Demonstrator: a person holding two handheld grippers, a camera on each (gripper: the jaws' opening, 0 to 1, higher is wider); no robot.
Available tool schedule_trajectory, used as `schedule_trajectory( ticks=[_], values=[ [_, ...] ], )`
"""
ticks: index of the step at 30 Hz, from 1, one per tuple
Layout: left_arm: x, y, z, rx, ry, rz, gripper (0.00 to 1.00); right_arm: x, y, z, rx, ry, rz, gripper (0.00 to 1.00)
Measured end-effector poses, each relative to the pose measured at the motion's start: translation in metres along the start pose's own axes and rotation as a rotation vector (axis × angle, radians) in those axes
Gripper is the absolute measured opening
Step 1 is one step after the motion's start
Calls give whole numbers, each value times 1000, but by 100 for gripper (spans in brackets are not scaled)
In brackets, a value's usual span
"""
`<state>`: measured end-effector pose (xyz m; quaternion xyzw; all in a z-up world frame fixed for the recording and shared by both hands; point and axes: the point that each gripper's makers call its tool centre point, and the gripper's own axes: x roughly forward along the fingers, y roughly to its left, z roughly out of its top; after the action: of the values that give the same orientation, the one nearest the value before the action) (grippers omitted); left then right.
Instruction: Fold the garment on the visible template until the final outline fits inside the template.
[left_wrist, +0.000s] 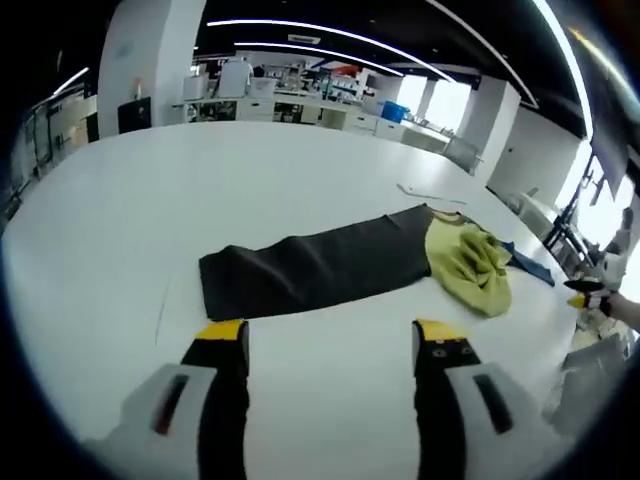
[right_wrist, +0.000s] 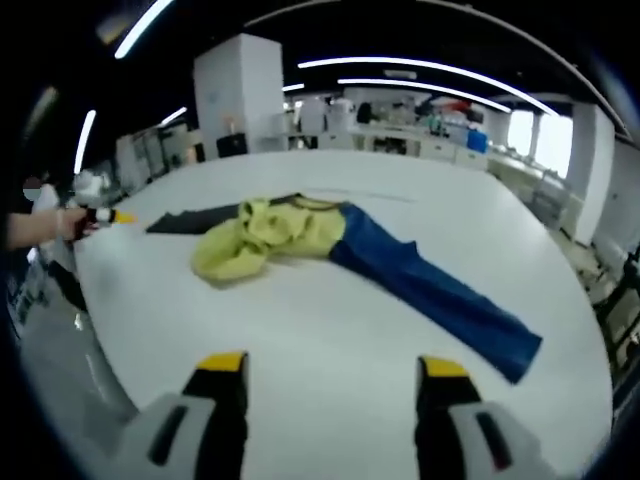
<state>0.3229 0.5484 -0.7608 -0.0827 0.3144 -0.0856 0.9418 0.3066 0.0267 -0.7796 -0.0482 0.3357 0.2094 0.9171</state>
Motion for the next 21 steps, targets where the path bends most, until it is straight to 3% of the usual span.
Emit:
schedule_trajectory(
  ticks=[1,3,8,12,13,17,21],
  values=[
    [-2,-11,-2,-1,-3,-5,63,3,-1,1,1,5,11,66],
    [3,-12,-1,-1,-3,-25,63,9,-4,8,-12,4,24,65],
    [5,-52,-14,25,2,-47,64,25,-7,20,-26,1,63,65],
    [4,-59,-16,40,0,-59,70,36,-3,32,-48,-11,103,66],
    [4,-73,-19,45,1,-70,72,41,-2,36,-63,-10,121,66],
    [0,-87,-20,62,-21,-91,77,48,7,47,-103,-26,159,67],
    [-1,-90,-23,48,-21,-105,83,69,12,64,-114,-36,196,67]
  ],
)
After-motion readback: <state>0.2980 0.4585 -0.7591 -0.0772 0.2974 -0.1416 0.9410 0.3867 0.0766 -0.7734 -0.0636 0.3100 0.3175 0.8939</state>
